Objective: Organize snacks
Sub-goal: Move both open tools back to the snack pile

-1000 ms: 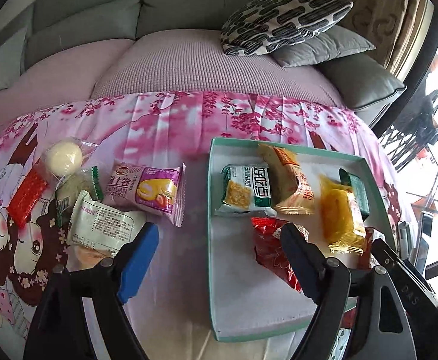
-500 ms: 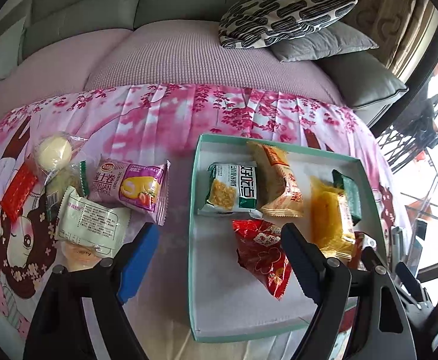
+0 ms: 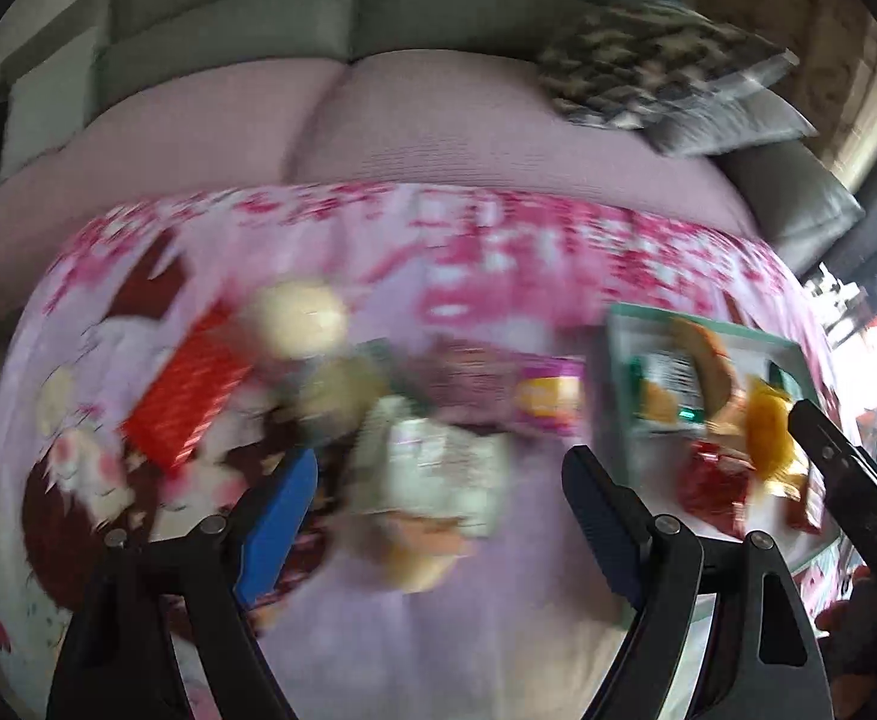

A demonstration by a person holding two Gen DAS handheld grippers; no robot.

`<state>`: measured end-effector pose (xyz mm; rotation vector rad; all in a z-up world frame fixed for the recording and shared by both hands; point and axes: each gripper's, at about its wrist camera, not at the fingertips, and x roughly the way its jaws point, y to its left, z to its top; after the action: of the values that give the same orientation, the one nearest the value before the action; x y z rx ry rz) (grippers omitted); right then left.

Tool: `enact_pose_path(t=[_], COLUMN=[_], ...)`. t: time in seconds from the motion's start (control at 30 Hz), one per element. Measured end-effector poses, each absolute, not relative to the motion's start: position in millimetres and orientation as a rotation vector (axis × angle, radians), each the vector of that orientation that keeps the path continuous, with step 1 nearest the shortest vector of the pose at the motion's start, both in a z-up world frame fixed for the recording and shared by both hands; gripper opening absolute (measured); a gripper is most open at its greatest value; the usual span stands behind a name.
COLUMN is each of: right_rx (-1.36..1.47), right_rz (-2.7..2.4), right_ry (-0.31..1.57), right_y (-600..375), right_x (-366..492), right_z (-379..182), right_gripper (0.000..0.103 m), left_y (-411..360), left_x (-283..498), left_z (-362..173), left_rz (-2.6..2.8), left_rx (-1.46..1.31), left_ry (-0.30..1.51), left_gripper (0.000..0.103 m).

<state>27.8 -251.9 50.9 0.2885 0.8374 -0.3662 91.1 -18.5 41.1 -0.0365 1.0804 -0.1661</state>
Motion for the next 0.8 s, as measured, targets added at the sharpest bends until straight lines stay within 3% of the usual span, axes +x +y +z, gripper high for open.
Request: enact_pose_path(t=[0.3,0.8], right_rx=[0.293,0.238], right_rz=[-0.153,-0.001], right_ry=[0.893,1.018], right_y=[-179,-126], right_x=[42,52], right_z=[33,-7], right_gripper=[0.103,0.103], left_y=[58,88], left_x=[83,99], left_z=[29,-5], left_rz=[-0.026,0.071], left_rx=[-0.136,-0.203], left_ry=[1.100,1.202], left_gripper=[0.084,0.084])
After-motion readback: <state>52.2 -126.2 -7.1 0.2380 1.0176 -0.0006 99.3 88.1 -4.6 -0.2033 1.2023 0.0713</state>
